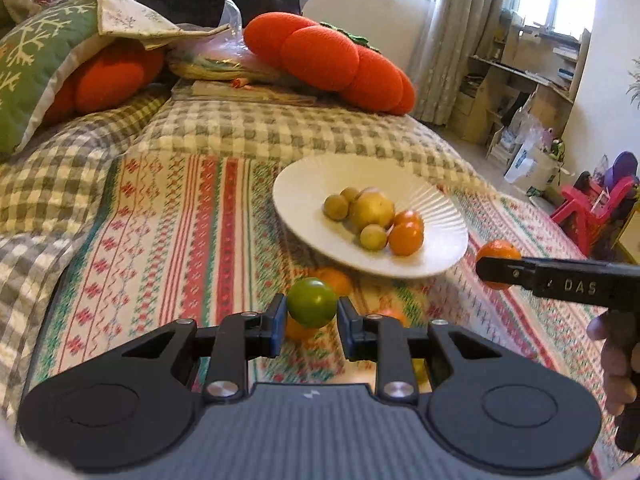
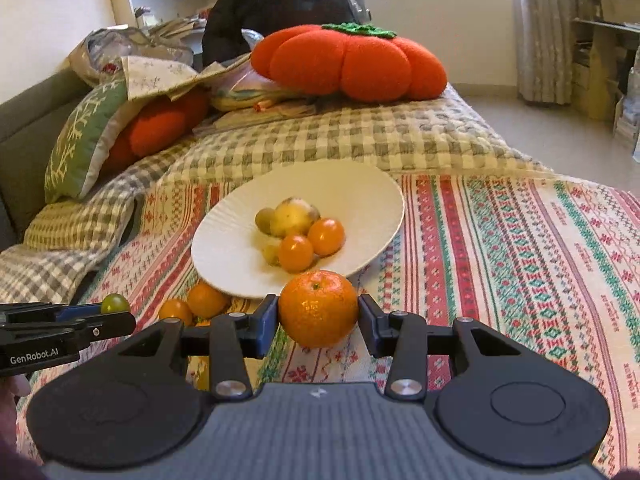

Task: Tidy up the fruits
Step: 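Carry the green fruit and the mandarin over the white plate, then lower both fruits onto the plate and open both tools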

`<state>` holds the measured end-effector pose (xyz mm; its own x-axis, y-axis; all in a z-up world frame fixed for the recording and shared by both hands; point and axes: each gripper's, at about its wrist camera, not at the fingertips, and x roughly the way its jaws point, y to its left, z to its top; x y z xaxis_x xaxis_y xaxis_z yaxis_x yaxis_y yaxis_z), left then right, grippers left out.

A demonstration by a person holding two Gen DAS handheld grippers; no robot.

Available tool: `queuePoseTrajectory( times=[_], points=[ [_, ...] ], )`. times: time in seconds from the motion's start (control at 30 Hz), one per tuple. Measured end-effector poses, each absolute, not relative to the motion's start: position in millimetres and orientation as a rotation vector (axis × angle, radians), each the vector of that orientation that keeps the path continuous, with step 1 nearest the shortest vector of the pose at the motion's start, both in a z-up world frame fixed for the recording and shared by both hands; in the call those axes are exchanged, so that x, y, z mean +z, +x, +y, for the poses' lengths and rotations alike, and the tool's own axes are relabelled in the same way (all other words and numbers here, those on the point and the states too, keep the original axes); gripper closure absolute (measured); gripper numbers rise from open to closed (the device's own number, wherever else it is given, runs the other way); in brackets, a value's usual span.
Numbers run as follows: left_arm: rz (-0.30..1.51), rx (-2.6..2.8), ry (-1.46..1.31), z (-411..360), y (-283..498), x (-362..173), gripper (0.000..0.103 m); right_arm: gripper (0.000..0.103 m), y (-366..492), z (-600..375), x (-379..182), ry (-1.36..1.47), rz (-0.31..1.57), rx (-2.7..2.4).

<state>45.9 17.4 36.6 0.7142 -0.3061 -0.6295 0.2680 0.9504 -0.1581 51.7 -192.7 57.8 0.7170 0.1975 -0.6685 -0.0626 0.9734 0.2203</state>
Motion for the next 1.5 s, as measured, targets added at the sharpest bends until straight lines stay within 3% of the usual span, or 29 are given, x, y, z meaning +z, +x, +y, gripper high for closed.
queuePoseTrajectory(
  times=[0.83,1.5],
  points=[
    [0.731,-0.367,0.01,-33,143,17,0.086,0.064,151,-213,44,0.144,0.792,0.159],
    [0.745,-0.397,0.049,-46,159,10,0.086,0.063,179,-201,28,0.091,0.835,0.21]
  ],
)
